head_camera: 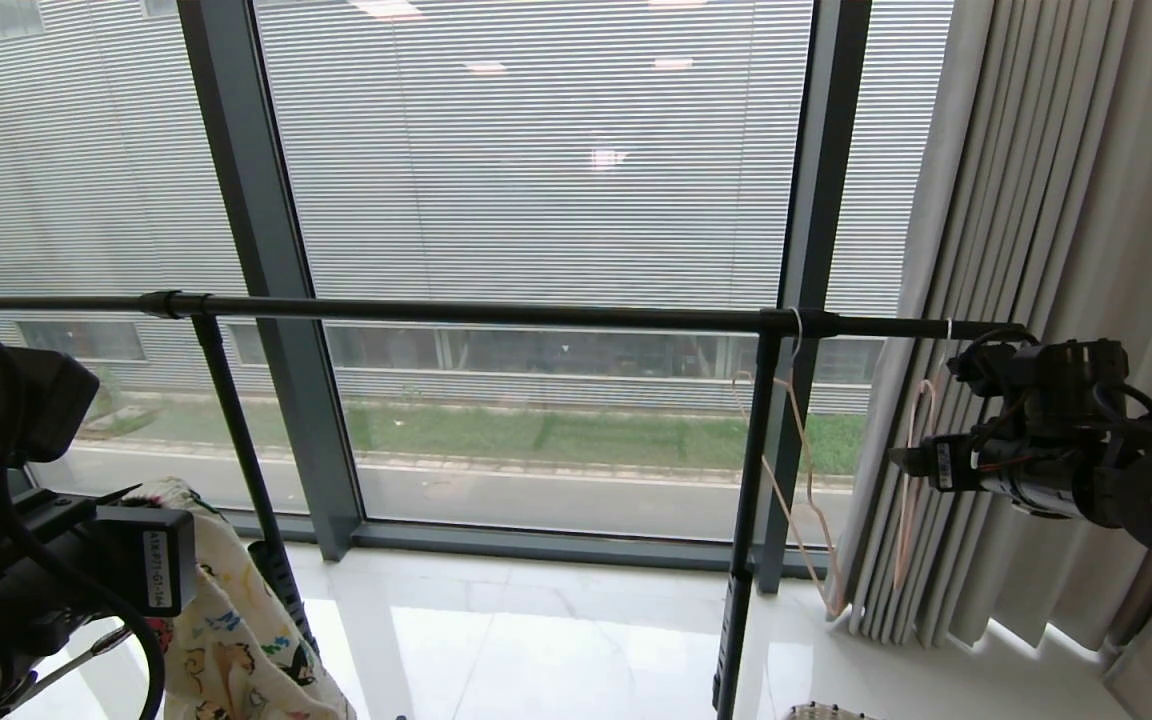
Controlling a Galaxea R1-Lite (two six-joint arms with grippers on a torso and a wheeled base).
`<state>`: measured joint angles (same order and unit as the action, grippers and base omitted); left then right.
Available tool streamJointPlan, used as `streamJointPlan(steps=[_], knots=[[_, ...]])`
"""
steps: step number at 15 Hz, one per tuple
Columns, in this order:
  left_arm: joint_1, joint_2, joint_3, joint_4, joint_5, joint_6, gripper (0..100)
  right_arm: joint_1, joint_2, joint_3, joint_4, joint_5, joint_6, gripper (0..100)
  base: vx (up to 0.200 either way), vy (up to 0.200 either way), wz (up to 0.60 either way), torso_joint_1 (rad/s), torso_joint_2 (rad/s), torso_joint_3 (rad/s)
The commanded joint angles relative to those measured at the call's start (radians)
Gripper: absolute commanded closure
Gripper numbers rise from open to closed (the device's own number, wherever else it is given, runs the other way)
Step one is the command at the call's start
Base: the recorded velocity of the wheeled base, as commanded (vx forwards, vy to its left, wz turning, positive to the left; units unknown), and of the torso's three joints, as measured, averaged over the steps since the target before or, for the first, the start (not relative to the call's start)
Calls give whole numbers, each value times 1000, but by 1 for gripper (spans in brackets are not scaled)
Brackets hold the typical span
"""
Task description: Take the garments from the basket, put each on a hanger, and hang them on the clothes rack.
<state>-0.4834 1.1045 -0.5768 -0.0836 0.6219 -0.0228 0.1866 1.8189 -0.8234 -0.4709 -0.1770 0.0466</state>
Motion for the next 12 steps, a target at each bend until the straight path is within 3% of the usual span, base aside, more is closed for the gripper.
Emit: streamJointPlan(steps=[1,6,10,12], knots=[[0,2,0,-1,-1,0,100,-3,-17,3,0,1,-1,0,0,0,0,0,0,0],[0,-2,0,-1,-1,0,100,-15,-10,1,61,1,2,0,0,0,0,0,0,0],[0,-6,-8,-1,-1,1,100,-26,37,-3,64,13,55,0,0,0,0,0,0,0],[0,-11,-9,-1,-1,60,100,-36,60,-5,44,14,58,0,0,0,0,0,0,0]])
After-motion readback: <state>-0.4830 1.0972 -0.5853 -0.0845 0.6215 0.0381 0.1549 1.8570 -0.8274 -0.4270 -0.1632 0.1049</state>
